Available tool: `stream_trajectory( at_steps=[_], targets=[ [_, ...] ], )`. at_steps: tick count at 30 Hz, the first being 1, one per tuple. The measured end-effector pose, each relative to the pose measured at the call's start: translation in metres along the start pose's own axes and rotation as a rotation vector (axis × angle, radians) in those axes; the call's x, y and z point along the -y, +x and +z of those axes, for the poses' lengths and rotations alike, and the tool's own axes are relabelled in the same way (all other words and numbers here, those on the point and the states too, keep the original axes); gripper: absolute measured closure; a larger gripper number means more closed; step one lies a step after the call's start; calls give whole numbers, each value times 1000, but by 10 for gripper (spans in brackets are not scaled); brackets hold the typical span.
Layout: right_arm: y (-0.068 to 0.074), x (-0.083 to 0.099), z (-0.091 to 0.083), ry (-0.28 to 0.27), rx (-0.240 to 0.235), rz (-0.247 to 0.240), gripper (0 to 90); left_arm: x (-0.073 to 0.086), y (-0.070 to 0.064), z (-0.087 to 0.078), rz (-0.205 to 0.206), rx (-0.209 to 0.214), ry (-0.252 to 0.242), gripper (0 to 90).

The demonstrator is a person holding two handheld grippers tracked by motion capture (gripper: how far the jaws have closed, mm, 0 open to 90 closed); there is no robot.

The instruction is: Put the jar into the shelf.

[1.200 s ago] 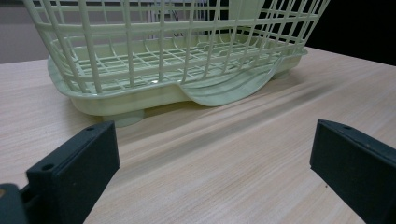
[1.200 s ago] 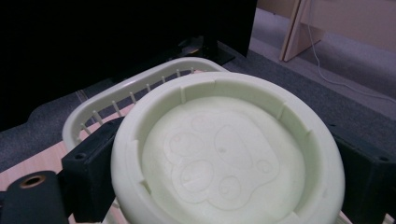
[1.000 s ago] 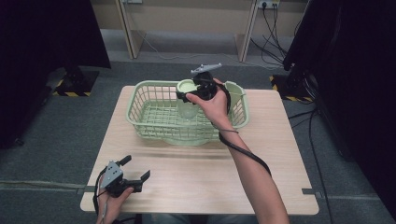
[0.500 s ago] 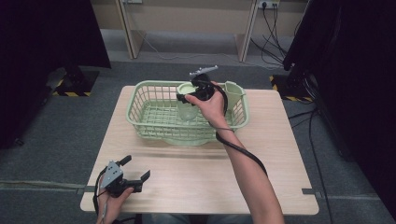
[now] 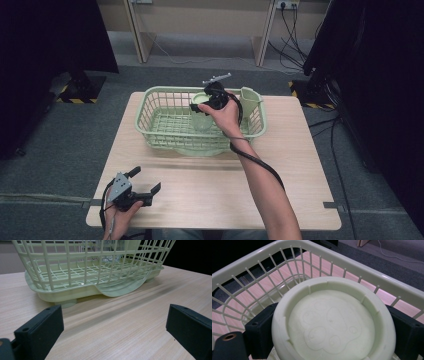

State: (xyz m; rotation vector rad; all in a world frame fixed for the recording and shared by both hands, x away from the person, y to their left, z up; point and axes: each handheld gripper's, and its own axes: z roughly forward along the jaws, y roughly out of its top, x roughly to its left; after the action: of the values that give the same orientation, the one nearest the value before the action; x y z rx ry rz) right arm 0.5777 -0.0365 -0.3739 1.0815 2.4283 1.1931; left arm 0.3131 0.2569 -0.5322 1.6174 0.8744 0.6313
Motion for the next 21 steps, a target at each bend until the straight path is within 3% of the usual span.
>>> stream_trajectory(
  at_steps=[21],
  targets=[
    [-4,8,23,63,15,14,115,0,0,0,2,2,-3,8]
  ],
)
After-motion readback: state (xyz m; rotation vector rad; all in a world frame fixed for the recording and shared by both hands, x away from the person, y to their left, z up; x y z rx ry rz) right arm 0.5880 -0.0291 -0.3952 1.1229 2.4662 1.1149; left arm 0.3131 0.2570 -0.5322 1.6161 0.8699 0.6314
